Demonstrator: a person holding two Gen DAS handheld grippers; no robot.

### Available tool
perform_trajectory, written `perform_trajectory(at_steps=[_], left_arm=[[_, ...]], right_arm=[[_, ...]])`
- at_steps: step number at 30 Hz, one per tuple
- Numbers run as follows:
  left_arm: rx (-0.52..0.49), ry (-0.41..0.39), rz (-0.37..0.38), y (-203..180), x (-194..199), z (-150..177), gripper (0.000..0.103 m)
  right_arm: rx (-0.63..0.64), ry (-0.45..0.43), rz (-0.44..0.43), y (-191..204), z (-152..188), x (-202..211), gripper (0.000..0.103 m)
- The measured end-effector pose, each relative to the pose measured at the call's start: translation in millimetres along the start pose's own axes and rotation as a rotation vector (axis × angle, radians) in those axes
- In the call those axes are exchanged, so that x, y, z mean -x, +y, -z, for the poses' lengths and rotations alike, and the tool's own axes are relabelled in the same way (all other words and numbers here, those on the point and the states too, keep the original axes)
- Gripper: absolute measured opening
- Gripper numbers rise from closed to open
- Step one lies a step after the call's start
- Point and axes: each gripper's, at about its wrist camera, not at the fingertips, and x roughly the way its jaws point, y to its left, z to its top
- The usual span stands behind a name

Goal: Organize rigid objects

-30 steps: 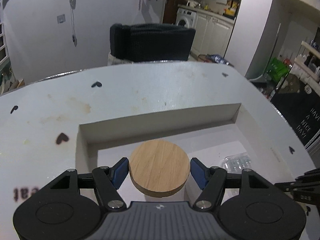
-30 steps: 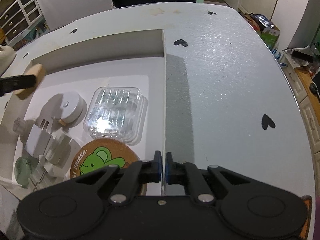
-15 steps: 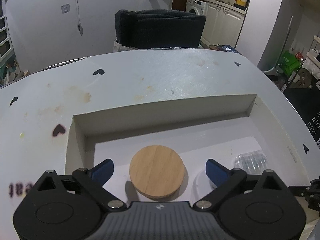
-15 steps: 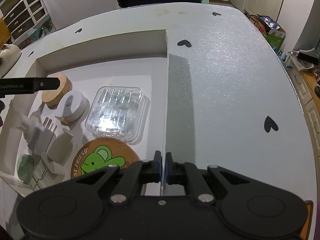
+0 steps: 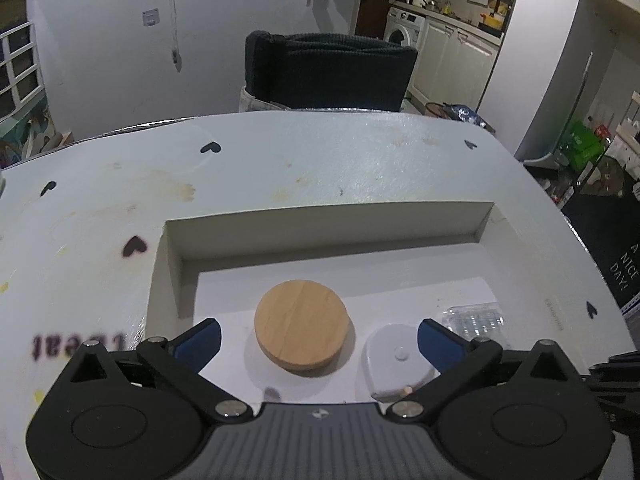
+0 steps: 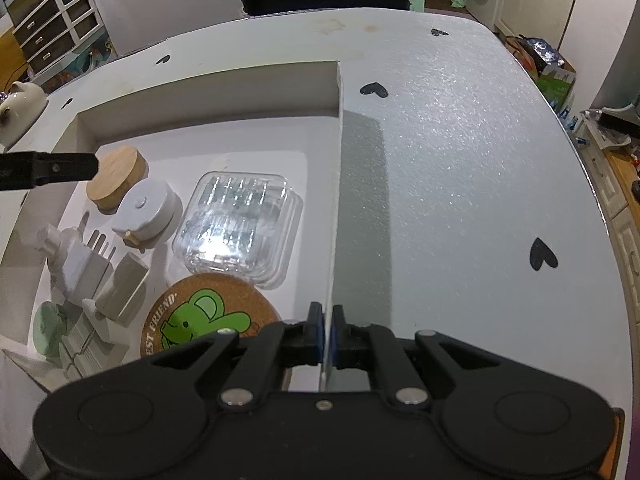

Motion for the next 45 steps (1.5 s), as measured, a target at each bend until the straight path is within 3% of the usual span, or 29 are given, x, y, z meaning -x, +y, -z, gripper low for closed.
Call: perform_trajectory(at_steps=[11,16,20,28,36,41,45], left_arm=[[0.049,-0.067,-0.031,-2.7,60.2,19.0,0.103],[0.058,-0.12,-0.04,2.7,92.4,25.0,0.103],[0.057,-0.147,-0.041,10.3,114.2,28.4,0.103],[0.003,-0.179,-0.065,27.1,151.6,43.9,0.103],[-0.052,-0.232,-0.087,46.7,181.5,70.0,0.103],[-0.048,-0.247,-0.085,58.3,195.3,83.9,0.103],[-0.038,-0.251,-0.097,63.3,202.1,92.2,0.103]], right_arm=[[-0.003,-0.027,-0.001,-0.3,5.0,3.1,0.007],[-0.024,-0.063,0.028,2.9,4.8,21.6,0.022],[-0.038,-0.13,0.038,15.1,6.2,53.2,0.026],[-0.033,-0.292,0.029,63.1,22.2,120.3,0.045],[-0.036,-0.403,0.029,102.7,48.1,158.5,0.066],[-0.055,-0.44,0.042,116.5,61.2,171.8,0.068],[-0.059,-0.471,0.065,125.8,69.5,178.8,0.076]])
